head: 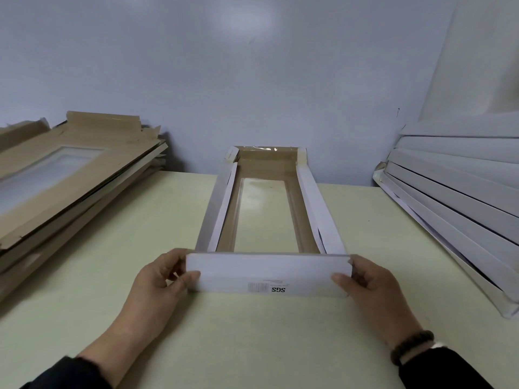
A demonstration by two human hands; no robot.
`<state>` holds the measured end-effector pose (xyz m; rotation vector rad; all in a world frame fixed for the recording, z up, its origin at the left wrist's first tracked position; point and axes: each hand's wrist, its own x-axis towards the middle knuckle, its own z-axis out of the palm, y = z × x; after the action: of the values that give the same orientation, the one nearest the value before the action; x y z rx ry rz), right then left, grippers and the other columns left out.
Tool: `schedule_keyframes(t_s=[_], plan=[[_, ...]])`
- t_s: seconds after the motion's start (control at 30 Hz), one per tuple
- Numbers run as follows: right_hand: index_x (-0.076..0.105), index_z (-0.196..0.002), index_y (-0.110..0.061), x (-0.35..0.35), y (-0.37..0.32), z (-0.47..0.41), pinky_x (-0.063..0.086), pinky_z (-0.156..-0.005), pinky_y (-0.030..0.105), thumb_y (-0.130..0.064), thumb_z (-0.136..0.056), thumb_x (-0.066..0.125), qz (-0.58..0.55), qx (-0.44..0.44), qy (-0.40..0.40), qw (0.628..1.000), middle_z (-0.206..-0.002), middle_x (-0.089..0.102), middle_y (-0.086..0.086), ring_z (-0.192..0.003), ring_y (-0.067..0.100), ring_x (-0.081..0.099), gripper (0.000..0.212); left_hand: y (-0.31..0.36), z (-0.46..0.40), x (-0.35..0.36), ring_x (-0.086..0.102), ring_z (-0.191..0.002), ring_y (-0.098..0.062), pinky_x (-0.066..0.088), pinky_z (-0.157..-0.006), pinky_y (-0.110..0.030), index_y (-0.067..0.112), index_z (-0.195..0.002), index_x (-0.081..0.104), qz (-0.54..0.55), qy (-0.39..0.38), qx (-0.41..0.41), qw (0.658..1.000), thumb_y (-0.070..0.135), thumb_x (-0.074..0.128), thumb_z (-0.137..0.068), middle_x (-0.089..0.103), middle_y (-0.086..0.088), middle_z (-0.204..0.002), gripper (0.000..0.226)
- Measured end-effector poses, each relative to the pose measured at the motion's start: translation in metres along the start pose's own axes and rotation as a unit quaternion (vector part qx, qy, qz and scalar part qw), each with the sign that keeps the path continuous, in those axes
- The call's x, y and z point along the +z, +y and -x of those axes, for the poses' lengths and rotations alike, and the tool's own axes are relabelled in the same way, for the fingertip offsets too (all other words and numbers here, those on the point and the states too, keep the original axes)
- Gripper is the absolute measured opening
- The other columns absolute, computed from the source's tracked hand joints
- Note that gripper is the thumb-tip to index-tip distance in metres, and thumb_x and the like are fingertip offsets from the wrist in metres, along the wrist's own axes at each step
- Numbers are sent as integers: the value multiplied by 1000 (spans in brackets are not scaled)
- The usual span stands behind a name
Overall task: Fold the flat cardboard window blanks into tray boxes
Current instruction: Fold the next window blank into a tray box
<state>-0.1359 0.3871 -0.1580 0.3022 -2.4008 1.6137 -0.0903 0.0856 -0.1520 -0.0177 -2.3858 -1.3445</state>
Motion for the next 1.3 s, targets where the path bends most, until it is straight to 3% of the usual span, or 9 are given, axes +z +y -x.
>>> schedule_keyframes(t_s=[0.13,0.37,0.5,0.6,0.7,0.97,1.1,1.17,1.3], plan=[[42,-87,-23,4,3,-2,30,-45,12,1,-75,71,7,2,52,999,-50,40,-2,-46,7,34,40,-1,0,4,47,-64,-4,36,-61,-4,38,-105,43,17,23,8,1000,-4,63,-81,52,-5,-66,52],[43,-79,-32,5,-1,3,33,-52,12,-6,-77,71,153,-76,46,984,-54,36,-7,-54,7,42,38,-3,4,7,50,-76,-9,38,-66,-8,43,-100,38,-60,14,65,996,1,55,-88,54,-6,-76,46],[68,-96,-24,2,-4,7,34,-63,14,-13,-79,71,210,-93,8,973,-69,51,-9,-63,7,51,21,-2,5,3,50,-84,-13,37,-72,-14,53,-118,39,-121,-32,81,989,36,62,-84,54,1,-83,44],[73,-91,-14,0,-4,7,35,-68,16,-15,-73,77,251,-113,-18,961,-74,55,-12,-73,12,51,19,-2,4,3,47,-79,-17,35,-72,-21,39,-129,45,-214,-70,117,967,60,52,-77,53,5,-80,57],[73,-79,-15,0,-5,8,38,-63,20,-14,-66,82,301,-146,-13,942,-72,54,-9,-71,13,51,16,-2,4,2,48,-75,-21,39,-67,-27,23,-112,68,-252,-72,133,956,56,37,-77,49,5,-77,57],[62,-55,-17,-2,-11,6,28,-68,28,-22,-63,84,415,-227,5,881,-74,58,-2,-66,20,55,23,1,5,2,48,-65,-13,42,-62,-30,21,-79,74,-256,-82,137,954,60,40,-78,52,-1,-90,51],[57,-58,-17,3,-15,7,33,-69,25,-28,-80,48,438,-297,-40,848,-58,55,-6,-59,15,51,26,9,4,4,53,-84,-20,32,-82,-32,21,-58,66,-340,-57,165,924,72,23,-82,59,1,-90,71],[59,-60,-15,7,-16,9,35,-68,25,-24,-80,51,452,-304,-70,836,-57,57,-6,-54,17,56,24,20,2,10,59,-83,-21,28,-90,-31,22,-57,66,-366,-70,192,908,66,27,-83,60,4,-82,64],[56,-65,-19,20,-24,16,33,-59,24,-19,-75,57,415,-296,-122,852,-53,55,-5,-48,17,53,10,40,5,41,61,-69,-14,35,-69,-21,23,-66,63,-356,-146,238,892,53,48,-84,58,9,-69,38]])
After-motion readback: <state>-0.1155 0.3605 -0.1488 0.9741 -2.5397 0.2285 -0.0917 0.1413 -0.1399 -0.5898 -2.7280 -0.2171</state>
